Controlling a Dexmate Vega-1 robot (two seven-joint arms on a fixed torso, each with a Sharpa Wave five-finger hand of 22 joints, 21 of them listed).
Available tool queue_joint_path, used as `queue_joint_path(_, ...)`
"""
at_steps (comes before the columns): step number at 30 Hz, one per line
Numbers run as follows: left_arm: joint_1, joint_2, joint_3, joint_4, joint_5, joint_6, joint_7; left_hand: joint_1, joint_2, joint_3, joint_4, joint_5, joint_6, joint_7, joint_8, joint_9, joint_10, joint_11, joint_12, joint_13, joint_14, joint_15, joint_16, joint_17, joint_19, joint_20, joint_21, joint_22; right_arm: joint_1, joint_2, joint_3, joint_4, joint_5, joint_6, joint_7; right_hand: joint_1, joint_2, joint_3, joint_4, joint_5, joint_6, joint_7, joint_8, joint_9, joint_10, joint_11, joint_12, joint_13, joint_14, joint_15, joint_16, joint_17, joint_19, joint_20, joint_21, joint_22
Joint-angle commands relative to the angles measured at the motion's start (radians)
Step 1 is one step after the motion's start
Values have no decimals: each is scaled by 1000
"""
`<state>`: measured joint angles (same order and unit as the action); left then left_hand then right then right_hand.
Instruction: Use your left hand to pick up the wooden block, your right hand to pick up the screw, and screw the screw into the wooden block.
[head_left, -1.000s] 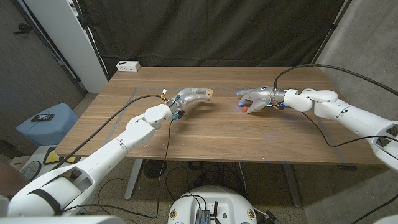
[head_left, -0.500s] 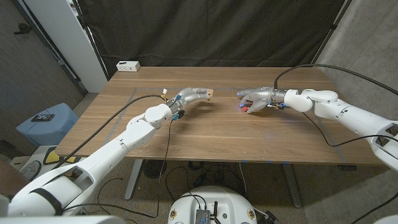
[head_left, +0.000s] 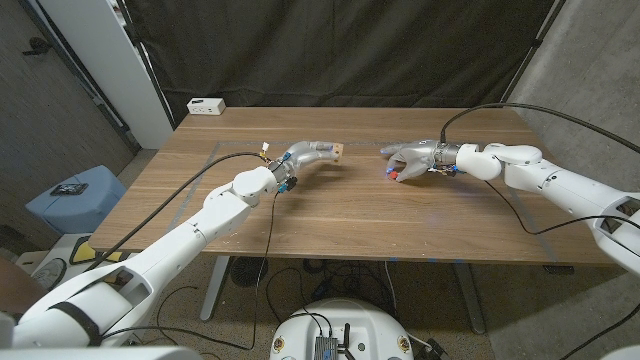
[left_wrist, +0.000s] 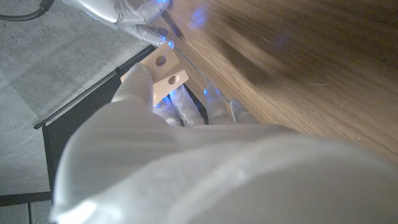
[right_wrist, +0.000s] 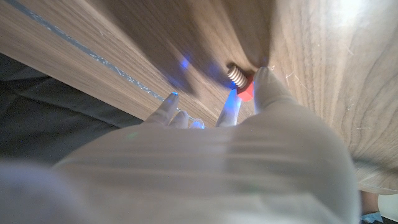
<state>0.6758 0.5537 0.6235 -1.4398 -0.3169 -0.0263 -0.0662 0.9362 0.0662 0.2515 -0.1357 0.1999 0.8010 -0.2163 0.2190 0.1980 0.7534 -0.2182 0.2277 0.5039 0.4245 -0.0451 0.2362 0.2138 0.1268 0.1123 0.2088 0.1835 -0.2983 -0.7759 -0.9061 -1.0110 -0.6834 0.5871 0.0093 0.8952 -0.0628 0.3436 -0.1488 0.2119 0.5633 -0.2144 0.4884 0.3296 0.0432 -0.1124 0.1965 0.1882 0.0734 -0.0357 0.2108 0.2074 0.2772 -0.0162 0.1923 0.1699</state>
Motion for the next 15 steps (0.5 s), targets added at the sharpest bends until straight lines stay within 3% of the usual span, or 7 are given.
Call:
queue_joint_path(1,-14,-9,7,24,-2,-6,-17,-7,9,5,0,5,10,4,5,2,-2,-2,-3,4,-4,-87,1,2,-4,5,2,6,11,12,-11,26,8,5,-12,-3,7,-3,3,2,23,-1,16,6,10,0,6,6,9,-44,6,4,9,-3,6,3)
queue_joint_path(15,-40,-28,18,69,-5,-22,-47,-11,9,5,0,5,5,3,3,2,-5,-2,-5,4,-6,-85,0,1,-3,5,3,6,6,10,-12,30,24,-2,-18,-1,10,-6,2,1,55,-1,37,13,21,5,9,6,16,-44,8,6,14,-6,6,3)
